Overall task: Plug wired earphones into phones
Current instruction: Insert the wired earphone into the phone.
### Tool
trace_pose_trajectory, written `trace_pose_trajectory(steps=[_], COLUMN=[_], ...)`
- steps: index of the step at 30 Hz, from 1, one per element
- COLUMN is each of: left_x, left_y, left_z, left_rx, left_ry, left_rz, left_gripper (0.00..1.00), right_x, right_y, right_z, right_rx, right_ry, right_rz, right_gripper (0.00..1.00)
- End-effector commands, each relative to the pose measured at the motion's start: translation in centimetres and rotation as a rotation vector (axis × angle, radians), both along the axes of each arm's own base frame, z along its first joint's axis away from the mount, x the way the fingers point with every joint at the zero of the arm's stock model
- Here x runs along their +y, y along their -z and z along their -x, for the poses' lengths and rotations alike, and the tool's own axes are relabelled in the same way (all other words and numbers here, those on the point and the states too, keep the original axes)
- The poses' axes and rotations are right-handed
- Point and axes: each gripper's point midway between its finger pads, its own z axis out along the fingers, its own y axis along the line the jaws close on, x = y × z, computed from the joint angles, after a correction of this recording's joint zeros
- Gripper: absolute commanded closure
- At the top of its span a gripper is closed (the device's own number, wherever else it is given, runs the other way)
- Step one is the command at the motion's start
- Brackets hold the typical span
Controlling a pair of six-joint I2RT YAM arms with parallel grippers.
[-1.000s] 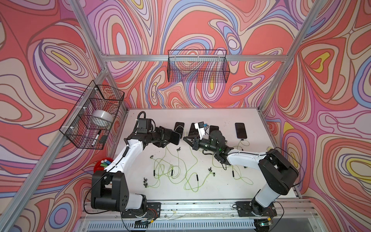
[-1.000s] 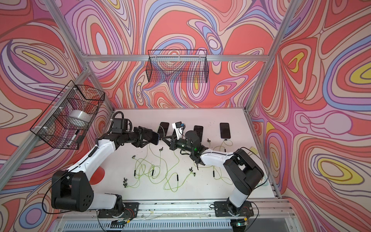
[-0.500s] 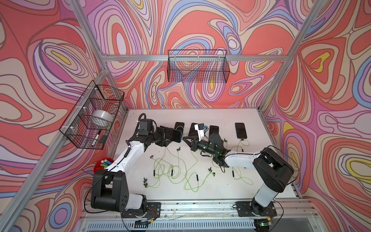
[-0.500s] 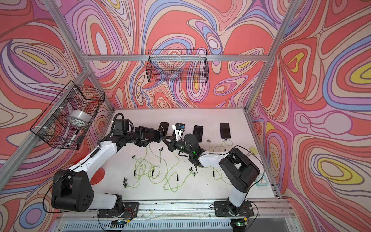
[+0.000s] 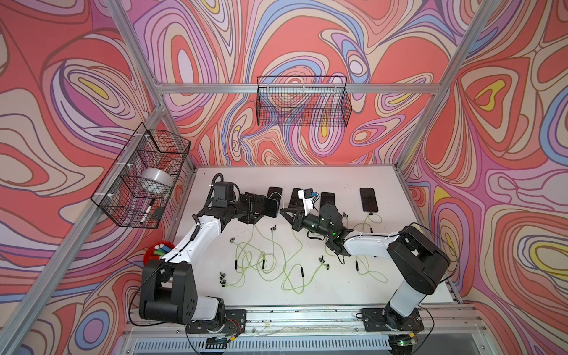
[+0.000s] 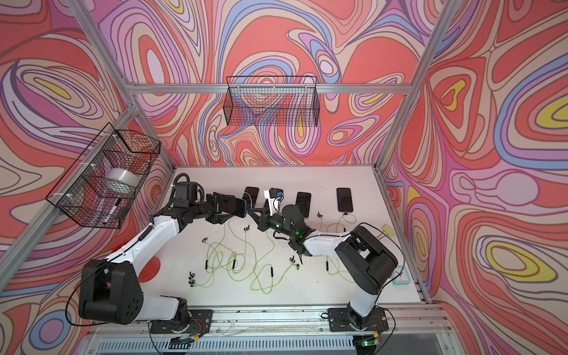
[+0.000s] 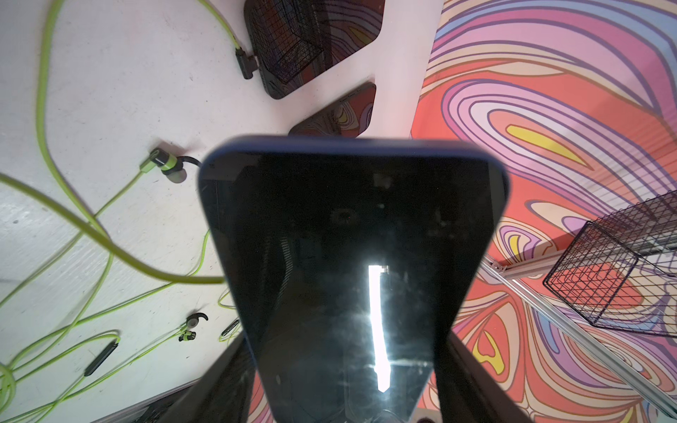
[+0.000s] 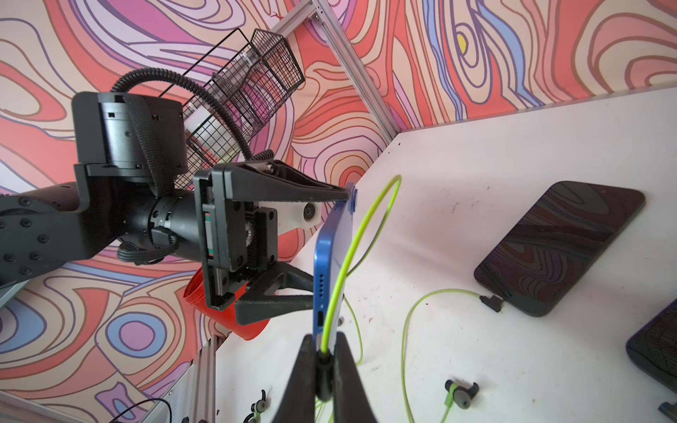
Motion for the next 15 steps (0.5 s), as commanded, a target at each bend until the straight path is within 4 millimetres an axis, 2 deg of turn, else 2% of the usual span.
trace_pose_trajectory(steps=[1, 15], left_x=[-0.5, -0.9], left_y=[-1.5, -1.7], left_z=[0.0, 0.2], left_rx=[-0.058, -0.069], left_ry=[0.019, 0.035], left_rz=[0.030, 0.036], left_gripper=[1.00, 1.00], right_x=[0.5, 0.3], right_y=[-0.9, 0.2], right_z=[0.0, -0.6], right_rx=[-0.038, -0.022], right_ry=[0.001, 0.037], right_rz=[-0.023, 0.012], right_gripper=[1.00, 1.00])
